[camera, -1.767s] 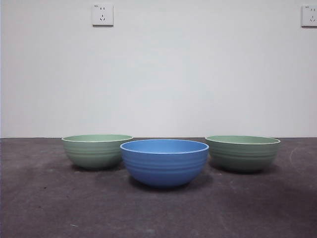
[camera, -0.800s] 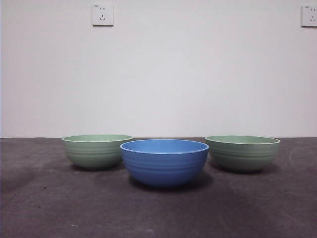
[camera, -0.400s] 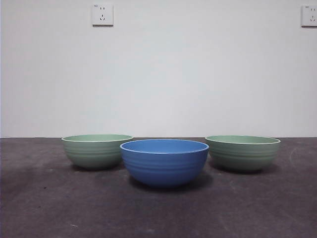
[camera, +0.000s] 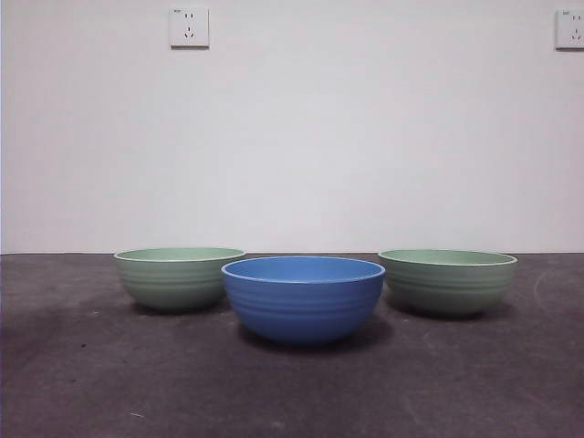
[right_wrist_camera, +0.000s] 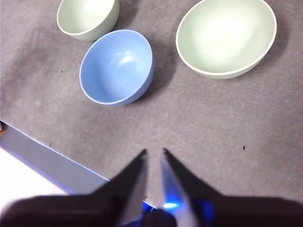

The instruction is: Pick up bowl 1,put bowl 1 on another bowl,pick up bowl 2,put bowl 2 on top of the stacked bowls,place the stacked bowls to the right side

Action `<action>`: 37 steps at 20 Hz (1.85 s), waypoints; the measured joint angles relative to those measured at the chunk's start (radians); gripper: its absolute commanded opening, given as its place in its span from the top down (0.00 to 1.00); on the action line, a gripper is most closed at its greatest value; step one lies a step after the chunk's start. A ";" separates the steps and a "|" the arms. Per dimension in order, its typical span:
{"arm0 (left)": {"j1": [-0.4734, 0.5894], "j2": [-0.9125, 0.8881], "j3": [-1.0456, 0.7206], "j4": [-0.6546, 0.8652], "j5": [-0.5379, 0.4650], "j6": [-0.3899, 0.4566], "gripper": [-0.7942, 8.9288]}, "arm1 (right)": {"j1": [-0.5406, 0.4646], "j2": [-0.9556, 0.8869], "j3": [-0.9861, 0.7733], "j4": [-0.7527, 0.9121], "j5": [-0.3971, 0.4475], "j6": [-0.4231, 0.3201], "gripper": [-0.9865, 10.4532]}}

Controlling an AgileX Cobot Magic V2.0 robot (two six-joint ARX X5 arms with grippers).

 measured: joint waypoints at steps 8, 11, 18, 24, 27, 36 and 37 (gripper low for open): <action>0.000 0.000 0.000 0.000 0.000 0.003 0.24 | 0.000 0.000 0.000 0.000 0.000 0.015 0.44; 0.000 0.000 0.000 0.000 0.000 0.003 0.24 | 0.000 0.001 0.000 0.000 0.000 0.021 0.44; 0.000 0.000 0.000 0.000 -0.002 0.005 0.24 | 0.000 0.019 0.000 0.019 0.059 0.050 0.44; 0.000 0.000 0.000 0.000 -0.002 0.005 0.24 | 0.000 0.089 0.000 0.124 0.164 0.102 0.44; 0.000 0.000 0.000 0.000 -0.002 0.005 0.24 | 0.000 0.154 0.001 0.208 0.204 0.134 0.44; 0.000 0.000 0.000 0.000 -0.001 0.005 0.24 | 0.000 0.450 0.002 0.438 0.214 0.196 0.45; 0.000 0.000 0.000 0.000 -0.002 0.005 0.24 | 0.000 0.489 0.002 0.466 0.229 0.200 0.45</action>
